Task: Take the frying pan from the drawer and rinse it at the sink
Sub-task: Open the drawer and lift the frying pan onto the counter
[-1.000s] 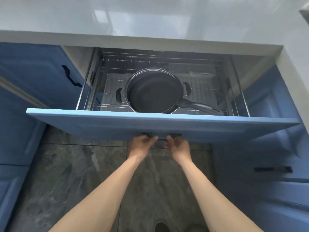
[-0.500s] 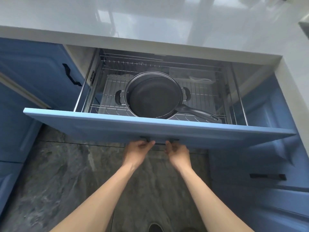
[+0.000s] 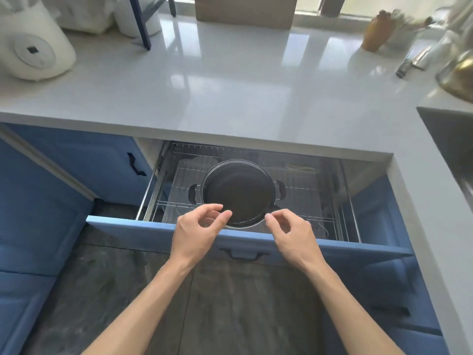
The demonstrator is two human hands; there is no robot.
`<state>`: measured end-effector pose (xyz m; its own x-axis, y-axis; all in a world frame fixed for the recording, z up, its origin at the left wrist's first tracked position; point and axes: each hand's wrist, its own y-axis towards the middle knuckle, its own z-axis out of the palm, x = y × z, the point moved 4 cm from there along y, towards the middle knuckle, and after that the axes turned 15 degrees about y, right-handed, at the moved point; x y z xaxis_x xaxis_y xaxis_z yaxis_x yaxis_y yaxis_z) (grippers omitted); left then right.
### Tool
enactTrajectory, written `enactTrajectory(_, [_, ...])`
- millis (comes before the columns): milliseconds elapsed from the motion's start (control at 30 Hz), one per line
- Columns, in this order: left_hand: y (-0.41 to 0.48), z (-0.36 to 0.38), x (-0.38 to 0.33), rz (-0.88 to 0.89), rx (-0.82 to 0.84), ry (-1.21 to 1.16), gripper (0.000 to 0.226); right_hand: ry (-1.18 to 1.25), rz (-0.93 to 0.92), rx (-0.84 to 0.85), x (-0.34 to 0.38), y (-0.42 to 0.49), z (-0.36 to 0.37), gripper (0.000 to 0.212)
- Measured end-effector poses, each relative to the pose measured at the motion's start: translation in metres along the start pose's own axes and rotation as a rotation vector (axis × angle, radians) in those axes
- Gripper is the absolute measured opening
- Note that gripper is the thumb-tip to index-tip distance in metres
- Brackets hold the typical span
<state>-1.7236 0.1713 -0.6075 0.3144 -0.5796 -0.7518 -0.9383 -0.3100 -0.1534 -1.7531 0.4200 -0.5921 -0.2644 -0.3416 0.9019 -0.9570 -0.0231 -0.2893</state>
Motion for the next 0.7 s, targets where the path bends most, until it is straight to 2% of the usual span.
enactTrajectory(133, [0.048,-0.011,-0.010,0.030,0.073,0.152,0.039,-0.082,0.026,0.014,0.012,0.044,-0.001,0.027])
enactTrajectory(367, [0.149,0.017,0.024,0.004,0.326,0.486,0.070,-0.405,0.210,0.072,-0.033,0.127,0.022,0.050])
enactTrajectory(500, [0.194,0.042,0.045,0.001,0.376,0.637,0.074,-0.611,0.219,0.068,-0.061,0.160,0.028,0.055])
enactTrajectory(700, [0.224,0.074,0.058,-0.028,0.411,0.737,0.082,-0.761,0.287,0.071,-0.094,0.183,0.027,0.058])
